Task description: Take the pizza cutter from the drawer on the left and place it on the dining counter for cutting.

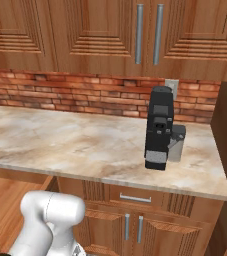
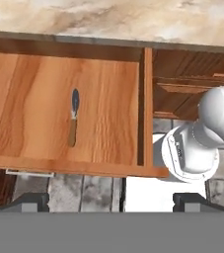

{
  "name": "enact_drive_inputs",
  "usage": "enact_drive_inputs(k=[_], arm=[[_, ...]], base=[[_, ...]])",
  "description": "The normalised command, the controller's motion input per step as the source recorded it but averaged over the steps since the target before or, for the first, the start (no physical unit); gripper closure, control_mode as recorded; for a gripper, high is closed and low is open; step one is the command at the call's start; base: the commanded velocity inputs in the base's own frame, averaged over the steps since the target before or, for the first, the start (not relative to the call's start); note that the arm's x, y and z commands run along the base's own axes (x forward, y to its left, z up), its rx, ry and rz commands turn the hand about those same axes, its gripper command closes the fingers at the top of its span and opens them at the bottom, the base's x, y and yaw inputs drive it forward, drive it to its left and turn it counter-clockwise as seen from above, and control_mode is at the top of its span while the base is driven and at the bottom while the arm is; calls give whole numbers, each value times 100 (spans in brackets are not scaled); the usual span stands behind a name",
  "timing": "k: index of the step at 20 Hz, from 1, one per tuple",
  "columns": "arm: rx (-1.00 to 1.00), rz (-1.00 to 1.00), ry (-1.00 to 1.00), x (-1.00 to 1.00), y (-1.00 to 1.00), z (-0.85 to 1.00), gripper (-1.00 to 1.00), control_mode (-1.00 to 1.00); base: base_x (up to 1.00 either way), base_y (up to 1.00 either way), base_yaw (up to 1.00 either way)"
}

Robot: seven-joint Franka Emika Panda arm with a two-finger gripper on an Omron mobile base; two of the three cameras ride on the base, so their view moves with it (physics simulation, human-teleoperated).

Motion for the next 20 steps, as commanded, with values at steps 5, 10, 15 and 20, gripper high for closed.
enact_drive_inputs(k=[5, 10, 15, 20], arm=[[0, -13, 26, 39, 3, -2, -100, -100], [0, -6, 5, 32, 0, -28, -100, -100], [0, -7, 0, 46, 22, -25, -100, -100], [1, -3, 2, 38, 5, -23, -100, -100]], base=[[0, 0, 0], [0, 0, 0], [0, 0, 0], [0, 0, 0]])
